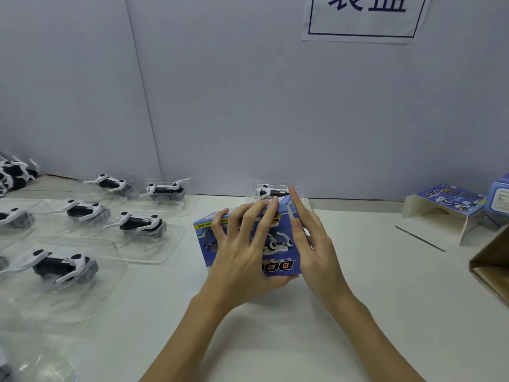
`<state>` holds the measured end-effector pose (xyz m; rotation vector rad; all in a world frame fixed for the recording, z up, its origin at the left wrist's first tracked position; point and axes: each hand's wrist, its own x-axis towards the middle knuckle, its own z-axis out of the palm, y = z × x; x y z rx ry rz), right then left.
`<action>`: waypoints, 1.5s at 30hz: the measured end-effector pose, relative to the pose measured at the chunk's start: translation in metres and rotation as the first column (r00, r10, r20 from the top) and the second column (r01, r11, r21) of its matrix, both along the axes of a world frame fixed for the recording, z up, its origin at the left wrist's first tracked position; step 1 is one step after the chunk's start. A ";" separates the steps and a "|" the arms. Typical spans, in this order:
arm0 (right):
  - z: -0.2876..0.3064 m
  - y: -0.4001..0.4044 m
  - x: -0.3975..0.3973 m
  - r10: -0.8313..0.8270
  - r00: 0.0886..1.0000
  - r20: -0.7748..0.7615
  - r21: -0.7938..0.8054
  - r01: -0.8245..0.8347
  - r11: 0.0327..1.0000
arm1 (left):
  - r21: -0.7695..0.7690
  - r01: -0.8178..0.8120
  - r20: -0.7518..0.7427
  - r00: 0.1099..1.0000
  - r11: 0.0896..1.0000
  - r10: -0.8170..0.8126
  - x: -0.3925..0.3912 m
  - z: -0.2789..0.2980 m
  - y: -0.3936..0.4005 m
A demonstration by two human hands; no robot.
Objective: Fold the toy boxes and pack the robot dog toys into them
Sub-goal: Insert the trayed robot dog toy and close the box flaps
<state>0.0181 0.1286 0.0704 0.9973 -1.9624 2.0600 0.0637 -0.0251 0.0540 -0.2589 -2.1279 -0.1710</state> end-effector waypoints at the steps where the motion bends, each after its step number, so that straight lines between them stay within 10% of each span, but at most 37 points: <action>1: 0.000 0.000 0.000 0.005 1.000 -0.005 0.000 -0.005 1.000 | 0.001 -0.002 -0.001 1.000 1.000 0.002 0.000 0.000 0.000; 20: 0.001 0.005 0.000 0.208 0.977 0.048 -0.021 -0.207 0.978 | -0.048 -0.012 -0.068 0.998 0.999 0.008 0.002 0.006 -0.006; 27: 0.007 0.007 0.007 -0.013 0.992 -0.127 -0.006 0.013 1.000 | 0.358 0.014 -0.131 0.991 0.934 0.035 0.008 0.014 0.002; 34: 0.009 0.004 0.012 -0.021 0.999 -0.050 -0.100 0.016 0.995 | 0.341 0.003 -0.130 0.990 0.940 0.044 0.010 0.015 0.009; 45: 0.005 0.008 0.009 -0.113 0.924 -0.366 0.062 0.145 0.988 | 0.355 0.061 -0.101 0.995 0.933 -0.027 0.014 0.019 0.002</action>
